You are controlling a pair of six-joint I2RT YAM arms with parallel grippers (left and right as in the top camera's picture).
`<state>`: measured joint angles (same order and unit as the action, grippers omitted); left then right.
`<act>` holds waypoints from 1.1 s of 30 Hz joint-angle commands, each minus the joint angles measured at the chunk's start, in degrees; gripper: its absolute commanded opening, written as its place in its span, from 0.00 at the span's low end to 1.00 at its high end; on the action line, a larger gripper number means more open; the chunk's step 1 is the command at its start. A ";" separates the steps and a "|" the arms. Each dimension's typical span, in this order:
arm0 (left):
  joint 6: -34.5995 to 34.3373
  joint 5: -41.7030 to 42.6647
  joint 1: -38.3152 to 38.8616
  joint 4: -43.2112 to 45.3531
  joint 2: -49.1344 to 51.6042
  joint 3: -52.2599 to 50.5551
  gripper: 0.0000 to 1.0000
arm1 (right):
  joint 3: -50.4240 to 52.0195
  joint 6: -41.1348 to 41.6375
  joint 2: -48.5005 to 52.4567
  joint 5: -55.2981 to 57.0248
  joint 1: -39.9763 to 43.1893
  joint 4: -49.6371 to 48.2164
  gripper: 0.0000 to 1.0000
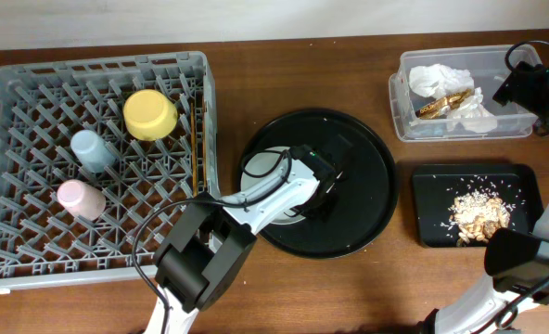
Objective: Sort waste into correct bins and load items into the dishwasher rack
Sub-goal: 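Reach the left gripper to the white plate's rim on the round tray, then lift the white plate by its rim with the left gripper toward the rack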
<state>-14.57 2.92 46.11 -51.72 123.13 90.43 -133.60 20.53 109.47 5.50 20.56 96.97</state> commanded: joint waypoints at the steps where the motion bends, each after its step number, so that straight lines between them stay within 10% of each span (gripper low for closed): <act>1: 0.46 0.48 0.00 -0.17 0.61 0.28 0.08 | -0.33 -0.20 -0.02 0.11 0.11 0.15 0.99; 22: -0.37 0.90 -12.63 -45.03 0.61 63.34 0.01 | -0.33 -0.17 -0.02 0.11 0.11 0.15 0.99; 33: 11.96 43.76 -38.34 -44.96 3.28 66.18 0.01 | -0.33 -0.20 -0.02 0.11 0.11 0.15 0.99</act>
<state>-7.29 32.60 12.82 -96.64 124.88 156.03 -133.60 20.53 109.47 5.50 20.56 96.97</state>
